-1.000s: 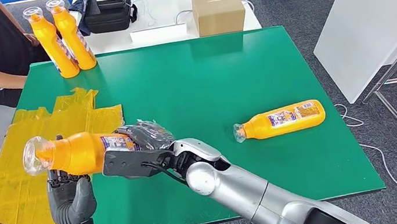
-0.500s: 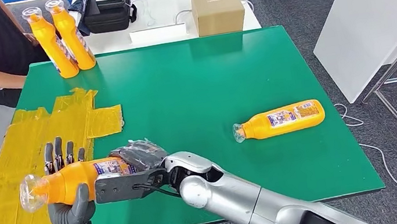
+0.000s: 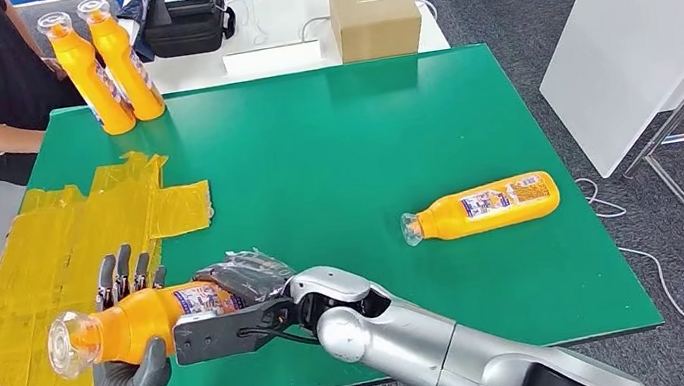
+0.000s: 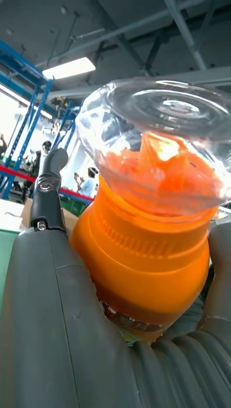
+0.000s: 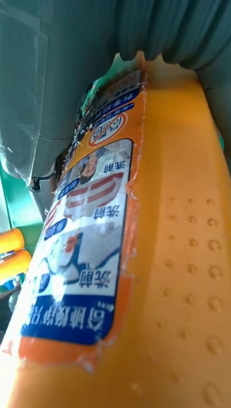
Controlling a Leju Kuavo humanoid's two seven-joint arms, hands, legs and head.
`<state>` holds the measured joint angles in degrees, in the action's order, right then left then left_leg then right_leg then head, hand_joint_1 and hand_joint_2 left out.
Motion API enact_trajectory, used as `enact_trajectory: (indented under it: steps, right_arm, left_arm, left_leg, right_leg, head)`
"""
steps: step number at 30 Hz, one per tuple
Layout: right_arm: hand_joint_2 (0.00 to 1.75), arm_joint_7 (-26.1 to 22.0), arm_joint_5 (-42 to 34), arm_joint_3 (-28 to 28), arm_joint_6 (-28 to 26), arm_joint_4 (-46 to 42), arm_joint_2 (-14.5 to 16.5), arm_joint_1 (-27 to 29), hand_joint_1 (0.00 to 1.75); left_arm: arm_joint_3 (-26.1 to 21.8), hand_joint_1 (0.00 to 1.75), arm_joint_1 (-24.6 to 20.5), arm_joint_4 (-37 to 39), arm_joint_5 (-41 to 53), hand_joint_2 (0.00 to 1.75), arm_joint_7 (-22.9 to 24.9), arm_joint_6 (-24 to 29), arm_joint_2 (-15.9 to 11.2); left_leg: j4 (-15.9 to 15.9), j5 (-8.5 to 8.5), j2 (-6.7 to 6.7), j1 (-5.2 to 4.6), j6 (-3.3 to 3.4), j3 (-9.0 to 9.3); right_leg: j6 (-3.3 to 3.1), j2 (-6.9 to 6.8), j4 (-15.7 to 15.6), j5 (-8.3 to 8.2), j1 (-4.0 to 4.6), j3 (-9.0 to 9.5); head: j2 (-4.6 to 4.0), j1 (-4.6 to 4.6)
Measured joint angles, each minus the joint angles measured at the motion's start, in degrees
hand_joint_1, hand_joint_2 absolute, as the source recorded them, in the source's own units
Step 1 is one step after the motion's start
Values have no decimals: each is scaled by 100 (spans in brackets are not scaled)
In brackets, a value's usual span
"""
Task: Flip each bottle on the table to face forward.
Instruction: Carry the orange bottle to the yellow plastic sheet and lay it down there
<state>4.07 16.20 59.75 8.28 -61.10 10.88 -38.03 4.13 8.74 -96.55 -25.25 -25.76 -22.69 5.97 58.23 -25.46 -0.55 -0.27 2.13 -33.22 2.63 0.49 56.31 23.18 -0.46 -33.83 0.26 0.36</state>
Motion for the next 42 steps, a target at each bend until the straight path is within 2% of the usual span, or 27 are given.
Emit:
enact_trajectory:
  steps: [13, 18, 19, 21, 22, 23, 25, 30, 38, 42]
  right_arm:
    - [175, 69, 51, 57, 5, -61, -35, 22, 175]
    - [175, 72, 75, 58, -28, -62, -51, 33, 175]
    - [175, 80, 84, 58, -40, -67, -52, 35, 156]
    - [175, 108, 97, 58, -68, -87, -52, 36, 69]
    - [131, 124, 113, 57, -102, -98, -56, 39, 25]
    - [87, 123, 143, 54, -162, -109, -66, 51, 0]
    - [0, 31, 232, 14, -405, -145, -126, 124, 0]
    - [0, -244, 416, -428, -952, -638, -540, 490, 0]
    - [0, -332, 705, -1499, -1082, -1970, -1462, 1268, 0]
    - [0, -421, 832, -1986, -1129, -2559, -1820, 1738, 0]
  left_arm:
    - [-56, 175, -7, 77, -4, 175, 41, -47, -16]
    - [-61, 175, -26, 81, 58, 175, 70, 129, -14]
    - [-60, 175, -40, 81, 91, 175, 73, 183, -14]
    - [-58, 175, -77, 79, 123, 175, 89, 258, -14]
    - [-57, 175, -93, 78, 153, 175, 91, 308, -14]
    - [-57, 175, -103, 75, 213, 175, 73, 381, -14]
    - [-60, 175, -111, 69, 475, 175, -31, 645, -14]
    - [-211, 175, -175, 26, 1328, 175, -191, 1431, -117]
    - [-706, 175, -364, -296, 2776, 175, -250, 2765, -481]
    - [-908, 175, -402, -498, 4074, 175, -281, 3666, -625]
  left_leg:
    - [0, 0, 0, 0, 0, -1]
    - [0, 0, 1, 0, 0, -1]
    - [0, 0, 1, 0, 0, -1]
    - [0, 0, 1, 0, 0, -1]
    - [0, 0, 1, 0, 0, -1]
    - [0, 0, 0, 0, 0, -1]
    - [0, 0, -2, 0, 0, 0]
    - [0, 0, -3, -1, 0, -1]
    - [1, -1, -1, -1, 0, -5]
    - [1, -1, -8, 0, 0, -7]
  right_leg:
    - [0, 0, 0, 0, 0, -1]
    - [0, 0, 0, 0, 0, -2]
    - [0, 0, 0, 0, 0, -2]
    - [0, 0, 0, 0, 0, -2]
    - [0, 0, 0, 0, 0, -2]
    - [0, 0, 0, 0, 0, -1]
    - [0, -1, 0, 0, 0, -1]
    - [0, -2, -1, -1, -1, -2]
    - [0, -3, -1, -1, 0, -3]
    - [0, -8, -2, 0, 0, -4]
  head:
    - [0, 1]
    - [0, 0]
    - [0, 0]
    - [0, -1]
    - [0, -1]
    - [0, -1]
    - [0, 0]
    - [0, 2]
    - [0, -1]
    - [0, 0]
